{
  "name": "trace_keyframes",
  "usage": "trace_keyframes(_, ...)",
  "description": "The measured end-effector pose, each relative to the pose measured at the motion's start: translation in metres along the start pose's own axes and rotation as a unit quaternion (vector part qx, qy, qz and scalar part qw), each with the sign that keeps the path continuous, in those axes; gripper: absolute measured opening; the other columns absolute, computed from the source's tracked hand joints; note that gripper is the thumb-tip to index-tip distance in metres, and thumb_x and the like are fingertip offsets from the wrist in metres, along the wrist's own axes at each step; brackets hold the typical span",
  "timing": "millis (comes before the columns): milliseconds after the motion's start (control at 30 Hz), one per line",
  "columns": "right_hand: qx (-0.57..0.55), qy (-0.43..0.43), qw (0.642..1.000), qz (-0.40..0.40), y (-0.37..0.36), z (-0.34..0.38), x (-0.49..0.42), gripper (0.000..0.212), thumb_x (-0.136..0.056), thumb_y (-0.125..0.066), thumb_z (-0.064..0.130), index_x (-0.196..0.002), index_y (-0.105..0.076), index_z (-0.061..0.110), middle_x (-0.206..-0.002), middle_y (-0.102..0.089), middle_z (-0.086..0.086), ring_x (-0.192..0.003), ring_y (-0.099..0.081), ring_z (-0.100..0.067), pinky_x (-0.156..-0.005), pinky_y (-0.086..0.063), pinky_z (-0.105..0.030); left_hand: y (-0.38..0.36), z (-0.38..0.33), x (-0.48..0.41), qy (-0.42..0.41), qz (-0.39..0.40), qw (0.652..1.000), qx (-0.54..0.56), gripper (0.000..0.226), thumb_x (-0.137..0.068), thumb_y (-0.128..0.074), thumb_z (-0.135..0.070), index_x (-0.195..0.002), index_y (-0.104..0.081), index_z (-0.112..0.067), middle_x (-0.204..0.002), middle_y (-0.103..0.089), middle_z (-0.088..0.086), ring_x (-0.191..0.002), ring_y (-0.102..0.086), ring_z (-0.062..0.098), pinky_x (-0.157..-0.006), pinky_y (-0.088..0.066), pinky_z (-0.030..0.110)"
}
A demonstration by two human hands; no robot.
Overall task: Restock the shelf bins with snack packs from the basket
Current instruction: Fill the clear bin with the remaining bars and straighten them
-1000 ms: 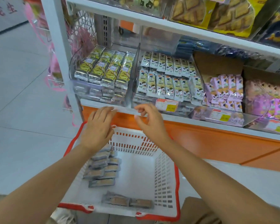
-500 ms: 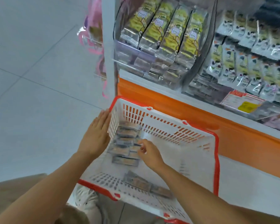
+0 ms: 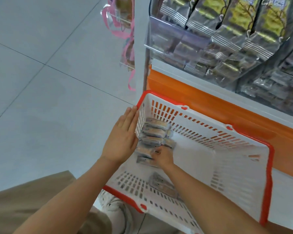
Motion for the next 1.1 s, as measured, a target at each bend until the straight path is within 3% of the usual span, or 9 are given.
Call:
trace_keyframes(67, -0.014, -0.002, 1.0, 0.008, -0.002, 0.004, 0.003, 0.01, -0.092, -0.063, 0.018, -0.084, -0.06, 0.014, -0.084, -0.061, -0.006, -0.082, -0.061, -0.02, -0.072, -0.048, -0.029, -0.001, 0.0, 0.001, 0.006, 0.001, 1.0, -0.004, 0.063, -0.104, -0.013, -0.041, -0.153, -0.023, -0.002, -0.16, -0.022, 0.016, -0.15, -0.016, 0.03, -0.118, -0.027, 0.051)
trace_keyframes(133, -0.027, 0.012, 0.999, 0.012, 0.0, 0.008, 0.006, 0.012, -0.092, -0.062, 0.017, -0.083, -0.055, 0.019, -0.09, -0.062, -0.005, -0.093, -0.063, -0.023, -0.083, -0.052, -0.035, -0.002, 0.0, 0.001, 0.008, 0.006, 1.0, -0.015, 0.065, -0.104, -0.008, -0.043, -0.154, -0.02, -0.003, -0.162, -0.019, 0.015, -0.15, -0.014, 0.029, -0.118, -0.027, 0.052)
trace_keyframes(267, -0.082, 0.027, 0.996, 0.024, 0.021, 0.017, 0.019, 0.018, -0.087, -0.063, 0.007, -0.084, -0.052, 0.022, -0.087, -0.059, 0.0, -0.094, -0.064, -0.025, -0.088, -0.053, -0.04, 0.0, -0.004, 0.001, 0.017, 0.015, 0.999, -0.042, 0.074, -0.1, 0.007, -0.05, -0.155, -0.017, -0.006, -0.162, -0.017, 0.014, -0.15, -0.014, 0.029, -0.119, -0.023, 0.049)
trace_keyframes(400, -0.164, 0.037, 0.985, 0.045, 0.066, 0.028, 0.045, 0.013, -0.088, -0.061, 0.003, -0.09, -0.055, 0.014, -0.079, -0.061, -0.005, -0.069, -0.062, -0.016, -0.069, -0.055, -0.027, 0.001, -0.01, 0.002, 0.002, 0.009, 0.995, -0.101, 0.06, -0.102, -0.015, -0.039, -0.153, -0.022, -0.008, -0.16, -0.024, 0.016, -0.148, -0.021, 0.032, -0.118, -0.026, 0.051)
trace_keyframes(533, -0.221, 0.079, 0.972, 0.025, 0.122, 0.046, 0.083, 0.011, -0.089, -0.057, -0.001, -0.093, -0.056, 0.01, -0.074, -0.06, -0.006, -0.062, -0.056, -0.012, -0.056, -0.049, -0.018, -0.008, -0.051, -0.003, -0.124, 0.037, 0.987, -0.091, 0.063, -0.09, -0.04, -0.045, -0.143, -0.046, -0.012, -0.148, -0.044, 0.015, -0.138, -0.038, 0.033, -0.113, -0.032, 0.048)
trace_keyframes(633, -0.257, 0.1, 0.961, 0.0, 0.158, 0.053, 0.111, 0.013, -0.088, -0.059, -0.001, -0.093, -0.056, 0.01, -0.075, -0.061, -0.007, -0.061, -0.056, -0.012, -0.059, -0.049, -0.022, -0.009, -0.092, -0.009, -0.175, 0.049, 0.983, -0.023, 0.058, -0.088, -0.047, -0.043, -0.136, -0.051, -0.012, -0.127, -0.058, 0.009, -0.118, -0.053, 0.028, -0.101, -0.043, 0.043)
trace_keyframes(800, -0.311, 0.182, 0.931, -0.055, 0.207, 0.053, 0.16, 0.004, -0.094, -0.06, 0.01, -0.097, -0.06, 0.011, -0.08, -0.064, -0.006, -0.066, -0.059, -0.014, -0.064, -0.048, -0.024, 0.024, -0.136, -0.026, -0.101, 0.023, 0.982, 0.158, 0.034, -0.095, -0.06, -0.031, -0.126, -0.056, -0.017, -0.108, -0.058, -0.006, -0.097, -0.056, 0.016, -0.083, -0.046, 0.032)
trace_keyframes(933, -0.239, 0.241, 0.932, -0.127, 0.234, 0.038, 0.189, 0.023, -0.091, -0.066, 0.022, -0.113, -0.059, 0.023, -0.105, -0.063, -0.001, -0.094, -0.061, -0.011, -0.079, -0.048, -0.02, 0.043, -0.158, -0.035, 0.014, 0.039, 0.909, 0.414, 0.024, -0.098, -0.058, -0.024, -0.121, -0.059, -0.017, -0.105, -0.068, 0.0, -0.098, -0.064, 0.018, -0.084, -0.053, 0.035)
trace_keyframes(1100, -0.184, 0.3, 0.917, -0.189, 0.252, 0.022, 0.228, 0.037, -0.084, -0.075, 0.013, -0.117, -0.058, 0.014, -0.096, -0.059, 0.002, -0.082, -0.056, -0.001, -0.07, -0.047, -0.014, 0.066, -0.207, -0.037, 0.014, 0.073, 0.859, 0.506, 0.025, -0.101, -0.051, -0.018, -0.121, -0.061, -0.006, -0.11, -0.069, 0.012, -0.102, -0.066, 0.025, -0.085, -0.057, 0.029)
Point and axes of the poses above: each hand's wrist, its own x-axis away from the middle knuckle, its own y-axis out of the back of the hand, z = x × y, the point moved 7 cm from there along -x, towards the middle knuckle
